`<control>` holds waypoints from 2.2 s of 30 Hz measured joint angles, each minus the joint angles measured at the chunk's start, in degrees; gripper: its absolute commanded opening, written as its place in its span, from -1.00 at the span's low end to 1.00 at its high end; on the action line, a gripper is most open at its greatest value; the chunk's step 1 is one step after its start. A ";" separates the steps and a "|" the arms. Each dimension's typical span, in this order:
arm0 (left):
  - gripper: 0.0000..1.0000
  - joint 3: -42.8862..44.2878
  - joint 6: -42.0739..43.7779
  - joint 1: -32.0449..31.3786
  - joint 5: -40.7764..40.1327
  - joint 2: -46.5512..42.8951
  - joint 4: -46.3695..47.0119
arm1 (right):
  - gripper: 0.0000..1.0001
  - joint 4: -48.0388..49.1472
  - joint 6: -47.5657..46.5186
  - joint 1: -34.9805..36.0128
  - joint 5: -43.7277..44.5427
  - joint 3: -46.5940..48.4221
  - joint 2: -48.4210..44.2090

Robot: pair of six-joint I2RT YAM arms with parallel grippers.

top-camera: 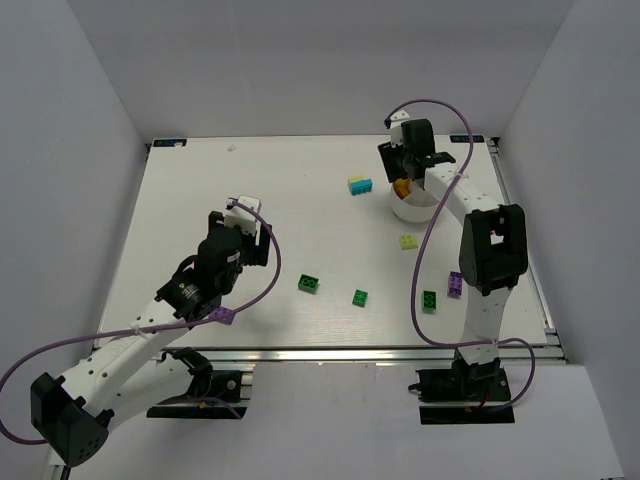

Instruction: Sort the legos into containers by color

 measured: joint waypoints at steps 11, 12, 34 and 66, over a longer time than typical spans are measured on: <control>0.71 0.00 0.00 0.00 0.00 -0.37 0.02 | -0.27 -0.17 0.50 -0.04 0.26 0.02 0.00; 0.71 0.00 0.00 0.00 0.00 -0.37 0.02 | -0.31 -0.17 0.50 0.00 0.26 0.02 0.00; 0.70 0.00 0.00 0.00 0.00 -0.37 0.02 | -0.48 2.47 2.23 -0.39 -1.38 -7.82 -7.50; 0.70 0.00 0.04 0.00 0.00 -0.37 0.02 | -0.53 9.14 -15.78 11.26 25.99 -16.15 -12.41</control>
